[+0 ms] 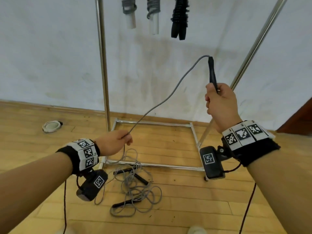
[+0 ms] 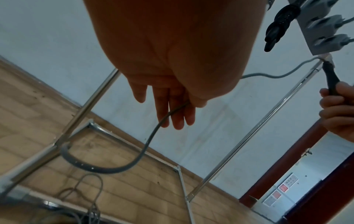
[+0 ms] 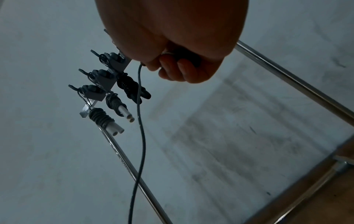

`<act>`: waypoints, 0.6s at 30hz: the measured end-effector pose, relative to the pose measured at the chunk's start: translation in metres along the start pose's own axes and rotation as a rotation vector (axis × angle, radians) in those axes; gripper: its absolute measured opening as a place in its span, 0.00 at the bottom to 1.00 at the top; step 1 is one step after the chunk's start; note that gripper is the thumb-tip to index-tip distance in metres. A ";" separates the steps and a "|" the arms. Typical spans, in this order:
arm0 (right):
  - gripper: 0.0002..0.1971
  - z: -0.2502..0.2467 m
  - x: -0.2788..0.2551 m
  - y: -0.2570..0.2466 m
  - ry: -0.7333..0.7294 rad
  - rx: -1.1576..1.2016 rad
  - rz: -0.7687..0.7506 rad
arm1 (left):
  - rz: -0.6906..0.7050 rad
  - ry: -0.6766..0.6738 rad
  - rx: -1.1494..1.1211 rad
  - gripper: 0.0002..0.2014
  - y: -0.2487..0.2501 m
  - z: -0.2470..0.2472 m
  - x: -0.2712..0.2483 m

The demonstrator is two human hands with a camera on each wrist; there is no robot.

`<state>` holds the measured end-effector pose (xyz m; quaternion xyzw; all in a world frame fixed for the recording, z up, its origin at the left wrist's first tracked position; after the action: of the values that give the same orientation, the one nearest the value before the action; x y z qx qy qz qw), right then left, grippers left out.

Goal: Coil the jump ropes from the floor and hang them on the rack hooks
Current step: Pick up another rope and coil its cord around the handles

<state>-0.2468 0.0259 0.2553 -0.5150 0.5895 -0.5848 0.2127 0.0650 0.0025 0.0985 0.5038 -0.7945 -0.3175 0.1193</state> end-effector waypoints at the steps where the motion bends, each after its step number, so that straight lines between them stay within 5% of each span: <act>1: 0.08 -0.005 0.002 -0.002 0.018 0.008 0.004 | 0.001 0.004 0.005 0.15 0.001 -0.008 0.000; 6: 0.09 -0.009 -0.002 0.001 0.011 0.024 0.086 | 0.007 0.124 -0.056 0.11 0.019 -0.054 -0.001; 13: 0.02 0.050 -0.037 0.006 -0.303 -0.121 0.039 | 0.118 0.214 0.066 0.14 0.075 -0.077 0.002; 18: 0.06 0.082 -0.048 -0.009 -0.405 -0.357 -0.242 | 0.168 0.160 0.232 0.16 0.100 -0.062 0.006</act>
<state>-0.1557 0.0309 0.2283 -0.7170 0.5630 -0.3783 0.1608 0.0213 0.0026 0.2084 0.4694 -0.8533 -0.1712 0.1493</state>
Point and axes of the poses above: each hand's wrist, its own x-axis towards the middle knuckle, its own z-axis out of the palm, y = z × x, the point moved 8 cm from there along x, towards the middle knuckle, and after that the axes turned 3 degrees about -y, right-handed, at the moved point
